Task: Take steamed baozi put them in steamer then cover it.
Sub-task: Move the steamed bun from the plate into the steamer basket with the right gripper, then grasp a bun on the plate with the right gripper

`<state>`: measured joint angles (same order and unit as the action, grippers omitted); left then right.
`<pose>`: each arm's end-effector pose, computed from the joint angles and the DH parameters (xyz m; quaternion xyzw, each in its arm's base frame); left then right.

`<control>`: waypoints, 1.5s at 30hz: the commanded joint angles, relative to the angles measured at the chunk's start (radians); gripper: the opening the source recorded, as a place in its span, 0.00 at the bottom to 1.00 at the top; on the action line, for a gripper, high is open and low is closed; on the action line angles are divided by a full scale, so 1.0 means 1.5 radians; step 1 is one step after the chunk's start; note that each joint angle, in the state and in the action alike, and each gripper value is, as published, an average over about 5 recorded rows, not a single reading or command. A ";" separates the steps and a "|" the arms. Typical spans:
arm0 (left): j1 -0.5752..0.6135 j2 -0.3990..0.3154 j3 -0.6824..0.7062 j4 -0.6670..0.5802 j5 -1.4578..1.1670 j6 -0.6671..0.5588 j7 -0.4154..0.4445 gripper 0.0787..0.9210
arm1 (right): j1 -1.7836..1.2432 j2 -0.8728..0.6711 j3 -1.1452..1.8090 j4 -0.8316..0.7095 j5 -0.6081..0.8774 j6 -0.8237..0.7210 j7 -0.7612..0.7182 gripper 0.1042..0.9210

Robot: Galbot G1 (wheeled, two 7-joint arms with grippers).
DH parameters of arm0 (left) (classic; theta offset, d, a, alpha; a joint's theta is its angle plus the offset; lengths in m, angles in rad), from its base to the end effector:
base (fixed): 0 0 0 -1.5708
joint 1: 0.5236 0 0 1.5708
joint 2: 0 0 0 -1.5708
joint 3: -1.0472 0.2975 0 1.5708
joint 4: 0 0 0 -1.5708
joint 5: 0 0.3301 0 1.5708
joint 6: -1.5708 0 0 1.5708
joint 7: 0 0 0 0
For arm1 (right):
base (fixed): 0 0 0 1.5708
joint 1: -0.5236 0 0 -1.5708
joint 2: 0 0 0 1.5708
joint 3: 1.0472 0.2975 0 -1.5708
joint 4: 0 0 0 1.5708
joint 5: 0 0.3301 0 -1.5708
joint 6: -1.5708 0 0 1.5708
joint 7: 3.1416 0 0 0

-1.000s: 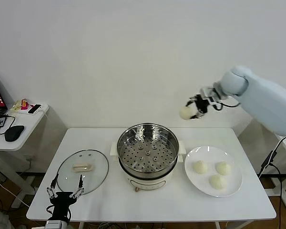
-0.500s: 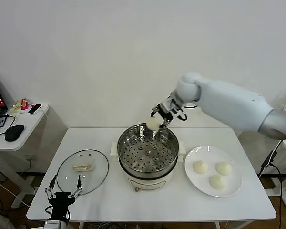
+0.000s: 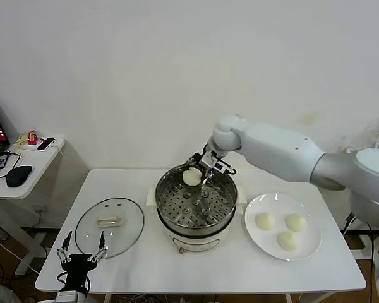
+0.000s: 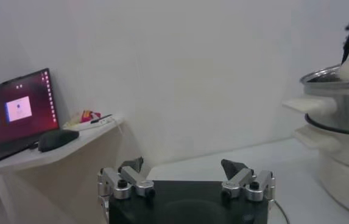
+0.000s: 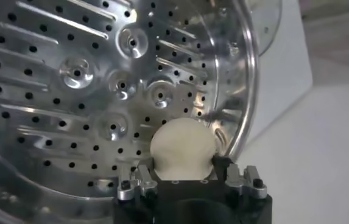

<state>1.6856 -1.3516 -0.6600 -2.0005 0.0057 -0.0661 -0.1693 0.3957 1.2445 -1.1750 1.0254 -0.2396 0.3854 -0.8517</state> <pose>0.1510 0.0746 -0.2954 0.0818 -0.9859 -0.1361 0.0519 0.5248 0.1149 -0.1038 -0.5994 0.2815 -0.7493 0.0021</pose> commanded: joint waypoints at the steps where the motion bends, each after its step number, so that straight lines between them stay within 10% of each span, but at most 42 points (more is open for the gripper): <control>1: 0.000 0.001 -0.001 0.001 -0.001 0.000 0.000 0.88 | -0.018 0.024 0.000 -0.036 -0.068 0.043 0.018 0.63; 12: -0.001 0.000 -0.002 -0.003 -0.002 0.000 0.000 0.88 | -0.007 0.024 -0.009 -0.026 -0.047 0.038 0.014 0.84; 18: 0.000 0.000 -0.001 -0.008 -0.003 0.001 0.001 0.88 | 0.085 -0.035 -0.048 0.080 0.122 -0.099 -0.055 0.88; 30: -0.003 0.016 0.004 -0.030 -0.016 0.012 0.008 0.88 | 0.217 -0.285 -0.058 0.308 0.273 -0.401 -0.100 0.88; 45: -0.014 0.035 0.020 -0.032 -0.017 0.016 0.010 0.88 | 0.007 -0.593 0.004 0.479 0.249 -0.480 -0.062 0.88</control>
<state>1.6630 -1.3006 -0.6302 -2.0470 -0.0190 -0.0432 -0.1541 0.5138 0.5416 -1.2037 1.6238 0.1126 -0.2524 -0.9499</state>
